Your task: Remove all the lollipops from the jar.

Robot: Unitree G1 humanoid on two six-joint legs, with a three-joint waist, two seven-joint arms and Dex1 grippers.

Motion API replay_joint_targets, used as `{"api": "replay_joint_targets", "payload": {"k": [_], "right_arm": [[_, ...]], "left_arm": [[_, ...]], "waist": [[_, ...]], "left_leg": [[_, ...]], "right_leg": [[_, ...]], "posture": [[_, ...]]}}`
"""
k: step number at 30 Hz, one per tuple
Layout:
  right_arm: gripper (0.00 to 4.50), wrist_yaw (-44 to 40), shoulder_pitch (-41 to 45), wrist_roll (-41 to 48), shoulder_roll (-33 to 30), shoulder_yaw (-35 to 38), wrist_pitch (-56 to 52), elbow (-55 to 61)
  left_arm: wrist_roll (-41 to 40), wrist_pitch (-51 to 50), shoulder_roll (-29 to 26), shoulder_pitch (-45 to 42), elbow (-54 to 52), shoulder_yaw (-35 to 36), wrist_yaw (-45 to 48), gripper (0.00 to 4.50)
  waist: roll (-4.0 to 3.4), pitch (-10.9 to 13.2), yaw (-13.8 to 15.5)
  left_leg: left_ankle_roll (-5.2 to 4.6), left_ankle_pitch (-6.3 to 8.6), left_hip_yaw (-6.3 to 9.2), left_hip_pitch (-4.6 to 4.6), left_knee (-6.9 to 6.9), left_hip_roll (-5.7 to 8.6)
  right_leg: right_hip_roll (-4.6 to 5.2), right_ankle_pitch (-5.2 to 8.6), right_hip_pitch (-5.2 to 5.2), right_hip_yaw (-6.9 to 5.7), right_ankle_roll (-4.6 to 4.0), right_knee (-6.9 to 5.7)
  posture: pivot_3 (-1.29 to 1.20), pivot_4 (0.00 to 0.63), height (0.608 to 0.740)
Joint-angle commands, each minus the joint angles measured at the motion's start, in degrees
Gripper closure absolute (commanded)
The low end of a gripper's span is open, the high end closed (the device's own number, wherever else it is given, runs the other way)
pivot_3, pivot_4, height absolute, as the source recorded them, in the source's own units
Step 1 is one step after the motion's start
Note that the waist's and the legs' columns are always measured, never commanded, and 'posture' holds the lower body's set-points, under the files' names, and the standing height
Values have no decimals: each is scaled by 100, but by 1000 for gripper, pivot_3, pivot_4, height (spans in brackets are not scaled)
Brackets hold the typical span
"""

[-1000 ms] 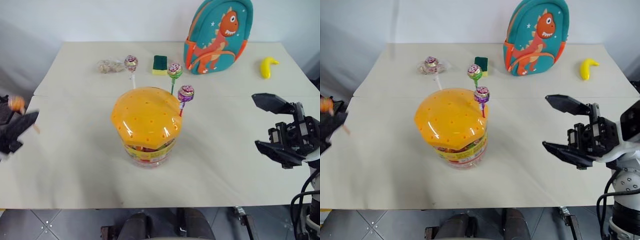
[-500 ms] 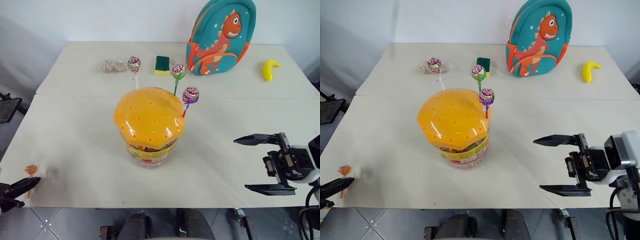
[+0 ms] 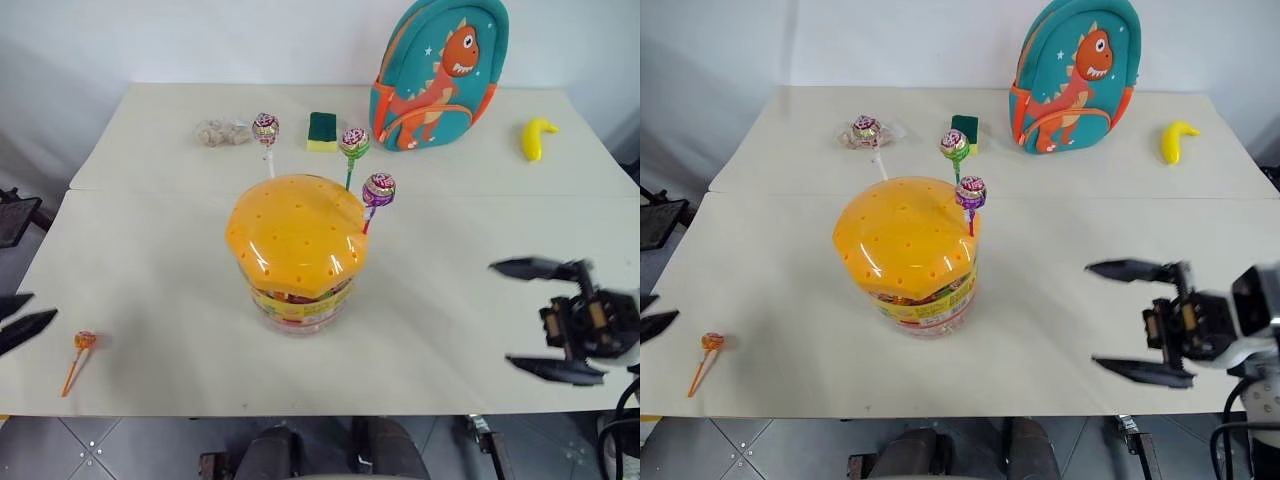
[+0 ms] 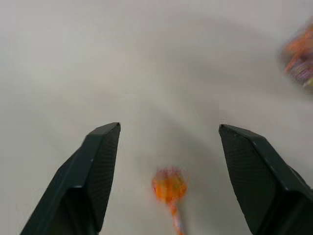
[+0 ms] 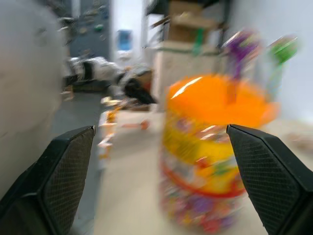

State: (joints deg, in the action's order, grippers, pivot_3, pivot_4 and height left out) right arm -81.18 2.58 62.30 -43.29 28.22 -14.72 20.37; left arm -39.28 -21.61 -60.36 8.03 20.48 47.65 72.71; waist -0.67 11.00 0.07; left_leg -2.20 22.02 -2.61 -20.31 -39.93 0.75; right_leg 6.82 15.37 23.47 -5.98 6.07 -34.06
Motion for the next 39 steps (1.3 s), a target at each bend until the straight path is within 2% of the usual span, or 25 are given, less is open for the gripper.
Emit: {"api": "replay_joint_targets", "payload": {"k": [1,4,5,6,8,13,16,22,26,31,38,39], "right_arm": [[0,692,117,374,-9,507,-213,18],[0,1054,330,399,29,717,-186,-95],[0,1120,377,404,52,766,-168,-101],[0,1173,409,423,71,789,-177,-90],[0,1282,414,589,123,832,-273,9],[0,1276,385,820,19,831,-501,333],[0,1488,545,1047,55,643,-644,674],[0,1633,677,1047,111,463,-697,852],[0,1615,531,903,75,501,-673,874],[0,1673,480,812,108,481,-641,889],[0,1674,561,784,129,402,-653,808],[0,1685,592,800,148,374,-660,797]], "left_arm": [[-915,-694,-121,-685,-1036,-111,195,1080],[-1518,-1243,90,-1874,-2085,-1029,-221,517],[-1653,-1400,292,-2504,-2337,-1477,-460,135],[-1640,-1432,497,-3049,-2442,-1873,-618,21],[-1550,-1495,1002,-4129,-2359,-2559,-879,21],[-1003,-1654,1822,-5666,-1589,-3634,-990,21],[-767,-1786,2073,-6133,-1155,-3975,-907,21],[-574,-1821,2241,-6369,-943,-4271,-468,21],[-456,-1936,2117,-6337,-887,-4290,-352,832],[-339,-1872,2180,-6402,-795,-4254,-371,2245],[-581,-2040,2389,-6607,-833,-3957,-547,4351],[-643,-2034,2423,-6590,-856,-3821,-633,4467]], "waist": [[-3,2,60],[-4,2,132],[-5,2,113],[-13,-2,123],[-14,-2,151],[-5,2,107],[-4,2,62],[-3,3,101],[-1,4,150],[-1,4,145],[0,5,139],[0,5,138]], "left_leg": [[0,0,1,-1,-1,2],[-2,-1,5,-1,-7,7],[-4,-3,6,-1,-11,12],[-22,-13,4,-1,-9,14],[-38,-24,4,1,-11,20],[-48,-42,-41,3,-17,33],[-55,-45,-64,10,-18,31],[-54,-45,-60,5,-20,24],[-55,-45,-52,1,-26,27],[-57,-46,-40,-5,-33,32],[-57,-47,-38,-6,-33,33],[-57,-47,-38,-6,-33,32]], "right_leg": [[4,0,-1,0,0,-1],[10,-1,-3,1,2,-8],[13,-3,-4,1,5,-11],[12,-4,-3,3,7,-26],[6,-5,-5,-2,8,-42],[-39,-11,4,-17,20,-64],[-43,-16,6,-6,30,-61],[-45,-16,8,-9,30,-54],[-41,-17,7,-9,31,-52],[-37,-18,3,-9,34,-52],[-37,-18,3,-11,34,-52],[-37,-18,4,-12,34,-51]], "posture": [[0,150,740],[0,150,740],[0,150,740],[0,150,740],[0,150,740],[0,150,740],[0,150,740],[0,150,740],[0,150,740],[0,150,740],[0,150,740],[0,150,740]]}}
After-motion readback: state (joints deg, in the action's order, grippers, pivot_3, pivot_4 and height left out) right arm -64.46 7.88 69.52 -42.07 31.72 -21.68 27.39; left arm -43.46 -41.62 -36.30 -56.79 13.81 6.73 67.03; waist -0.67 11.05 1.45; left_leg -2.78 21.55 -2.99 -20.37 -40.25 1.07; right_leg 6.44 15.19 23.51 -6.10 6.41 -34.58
